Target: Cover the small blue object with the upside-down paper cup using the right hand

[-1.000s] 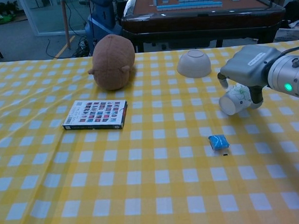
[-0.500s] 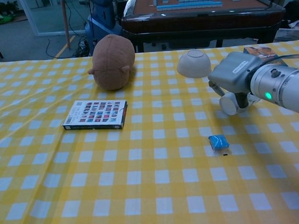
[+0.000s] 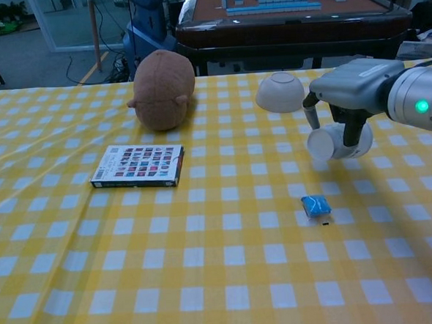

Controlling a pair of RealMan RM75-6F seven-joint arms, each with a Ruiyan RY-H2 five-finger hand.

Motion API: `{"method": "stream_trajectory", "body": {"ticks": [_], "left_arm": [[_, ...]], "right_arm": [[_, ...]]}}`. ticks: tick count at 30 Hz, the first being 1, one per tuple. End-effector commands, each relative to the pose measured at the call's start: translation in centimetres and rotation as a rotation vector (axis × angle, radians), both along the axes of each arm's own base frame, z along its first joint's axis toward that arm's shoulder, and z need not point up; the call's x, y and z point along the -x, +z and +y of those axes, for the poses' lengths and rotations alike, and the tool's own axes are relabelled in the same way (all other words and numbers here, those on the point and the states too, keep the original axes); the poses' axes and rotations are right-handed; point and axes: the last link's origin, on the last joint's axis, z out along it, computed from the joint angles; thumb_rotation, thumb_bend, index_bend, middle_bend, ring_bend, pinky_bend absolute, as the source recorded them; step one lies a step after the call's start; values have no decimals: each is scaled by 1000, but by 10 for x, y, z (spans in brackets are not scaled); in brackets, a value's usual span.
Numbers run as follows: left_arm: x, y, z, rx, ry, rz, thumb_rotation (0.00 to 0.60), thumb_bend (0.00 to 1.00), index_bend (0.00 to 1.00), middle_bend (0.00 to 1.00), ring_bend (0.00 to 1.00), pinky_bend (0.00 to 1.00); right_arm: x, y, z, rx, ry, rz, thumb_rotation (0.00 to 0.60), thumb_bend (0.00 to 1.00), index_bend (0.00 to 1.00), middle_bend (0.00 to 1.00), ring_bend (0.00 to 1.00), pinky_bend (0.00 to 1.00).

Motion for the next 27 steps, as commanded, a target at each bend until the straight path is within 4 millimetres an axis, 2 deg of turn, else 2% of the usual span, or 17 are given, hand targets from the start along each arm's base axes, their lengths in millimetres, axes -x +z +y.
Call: {"method": "stream_trajectory", "body": {"ticks": [1,5,9,16,27], "left_arm": [[0,-1,0,2,1,2,600,491,644,267,202,471],[0,-1,0,2,2,4,600,491,644,267,202,471],[-1,-2,1,5,2,7,600,491,644,267,202,471],[-1,-2,1,8,0,7,600,491,644,267,202,471],[-1,-1,0,7,-3,1,600,491,644,267,202,471]], "right_arm": [[-6,33,14,-24,-47,-254,600,167,590,1000,1000,1000],[-2,51,26,-69,-99,-468,600,167,590,1000,1000,1000],[8,57,38,-136,-147,-636,600,167,590,1000,1000,1000],[30,40,55,-239,-246,-925,600,167,590,1000,1000,1000],[66,16,62,-248,-371,-1116,600,162,590,1000,1000,1000]]}}
